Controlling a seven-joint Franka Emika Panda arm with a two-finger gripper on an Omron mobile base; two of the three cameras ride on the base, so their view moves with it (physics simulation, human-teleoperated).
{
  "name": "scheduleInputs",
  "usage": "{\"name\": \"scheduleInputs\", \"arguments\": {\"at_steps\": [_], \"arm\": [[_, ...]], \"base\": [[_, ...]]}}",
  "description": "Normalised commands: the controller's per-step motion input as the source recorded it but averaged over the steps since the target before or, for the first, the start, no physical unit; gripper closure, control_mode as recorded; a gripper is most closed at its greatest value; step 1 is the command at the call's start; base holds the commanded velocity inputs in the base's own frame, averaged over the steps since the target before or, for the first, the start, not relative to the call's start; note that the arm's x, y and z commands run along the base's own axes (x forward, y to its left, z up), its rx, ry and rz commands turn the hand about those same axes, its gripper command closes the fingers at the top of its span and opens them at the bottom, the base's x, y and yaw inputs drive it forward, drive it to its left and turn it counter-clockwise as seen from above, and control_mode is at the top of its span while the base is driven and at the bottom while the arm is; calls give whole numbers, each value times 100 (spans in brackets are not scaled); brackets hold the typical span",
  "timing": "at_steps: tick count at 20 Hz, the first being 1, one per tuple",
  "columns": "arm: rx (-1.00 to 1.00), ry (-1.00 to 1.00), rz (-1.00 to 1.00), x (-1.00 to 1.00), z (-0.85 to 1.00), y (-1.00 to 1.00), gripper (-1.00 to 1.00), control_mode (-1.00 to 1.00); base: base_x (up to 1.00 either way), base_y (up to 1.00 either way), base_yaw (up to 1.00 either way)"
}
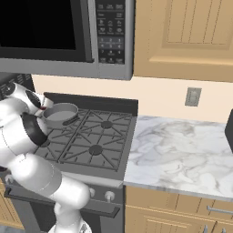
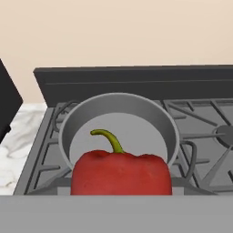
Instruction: Turn on the burner for the pot on the stove. Wait thirty seconds for the pot to heat up. Then add the bell pepper to the pot.
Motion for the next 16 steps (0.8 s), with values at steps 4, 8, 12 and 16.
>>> {"name": "scheduleInputs", "arguments": {"at_steps": [4,8,12,16], "arm": [[1,0,0,8,-1,-5,100,-100],[1,0,0,10,-5,-6,100,-100],[1,0,0,11,-7,-6,100,-100],[0,0,0,11,-15,-4,100,-100]], "base": [[0,0,0],[0,0,0],[0,0,0],[0,0,0]]}}
